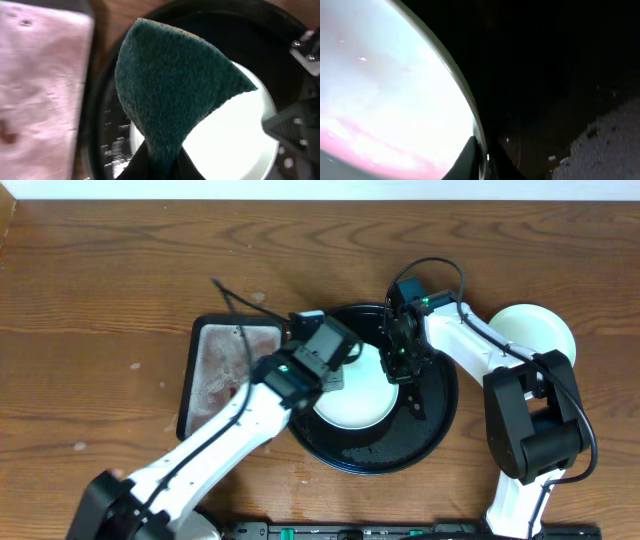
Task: Clean dirty plates on tray and stack at the side
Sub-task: 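Return the sponge to the soapy basin with the left gripper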
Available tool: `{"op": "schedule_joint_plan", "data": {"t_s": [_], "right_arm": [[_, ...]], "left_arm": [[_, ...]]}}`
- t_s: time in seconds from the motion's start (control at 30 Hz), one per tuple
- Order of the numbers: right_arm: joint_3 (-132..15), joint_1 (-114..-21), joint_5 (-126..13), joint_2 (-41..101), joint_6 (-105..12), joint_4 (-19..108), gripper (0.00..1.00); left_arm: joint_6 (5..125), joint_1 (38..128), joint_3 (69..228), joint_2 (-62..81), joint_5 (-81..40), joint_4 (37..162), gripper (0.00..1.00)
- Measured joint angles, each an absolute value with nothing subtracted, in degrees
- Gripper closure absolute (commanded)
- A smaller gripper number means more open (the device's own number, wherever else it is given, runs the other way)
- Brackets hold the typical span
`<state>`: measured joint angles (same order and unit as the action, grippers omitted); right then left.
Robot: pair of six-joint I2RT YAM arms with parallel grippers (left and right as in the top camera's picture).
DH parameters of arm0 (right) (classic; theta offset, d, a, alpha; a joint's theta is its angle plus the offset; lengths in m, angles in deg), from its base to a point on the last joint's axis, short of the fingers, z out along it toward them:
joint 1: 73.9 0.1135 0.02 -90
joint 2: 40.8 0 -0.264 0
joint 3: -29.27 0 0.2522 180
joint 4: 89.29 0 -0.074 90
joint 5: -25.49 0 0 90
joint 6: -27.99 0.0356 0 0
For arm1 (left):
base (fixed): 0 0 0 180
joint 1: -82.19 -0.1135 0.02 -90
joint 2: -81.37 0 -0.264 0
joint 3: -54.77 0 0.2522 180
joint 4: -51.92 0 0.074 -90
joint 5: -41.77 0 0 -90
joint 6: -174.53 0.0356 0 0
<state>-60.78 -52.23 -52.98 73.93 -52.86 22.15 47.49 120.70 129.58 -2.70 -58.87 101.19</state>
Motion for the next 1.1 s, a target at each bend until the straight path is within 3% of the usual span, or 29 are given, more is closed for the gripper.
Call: {"op": "schedule_joint_plan", "data": {"t_s": [0.23,0.37,0.63,0.93,1.1], "right_arm": [[-60.76,-51.82,-52.98,73.93,-53.10,21.91,0.91],[-60.76,-51.34,-52.94,73.93,-53.34,21.93,0.98],[-60.76,-51.34,-52.39,73.93,-53.17,22.36,0.99],[-60.76,-51.34,-52.33,73.93,-53.17,22.36,0.99],[-60.76,-51.34,-52.33,73.93,-53.17,22.36,0.99]], "left_arm": [[59.38,110.66,129.58,-2.13,-52.31,102.94,0.93],[66.64,103.30,129.58,-2.13,-49.42,102.91,0.93],[77.06,91.67,129.58,-4.38,-48.09,102.80,0.92],[82.11,86.84,129.39,-13.17,-47.70,102.78,0.92],[83.10,86.31,129.34,-15.18,-47.61,102.78,0.83]]}}
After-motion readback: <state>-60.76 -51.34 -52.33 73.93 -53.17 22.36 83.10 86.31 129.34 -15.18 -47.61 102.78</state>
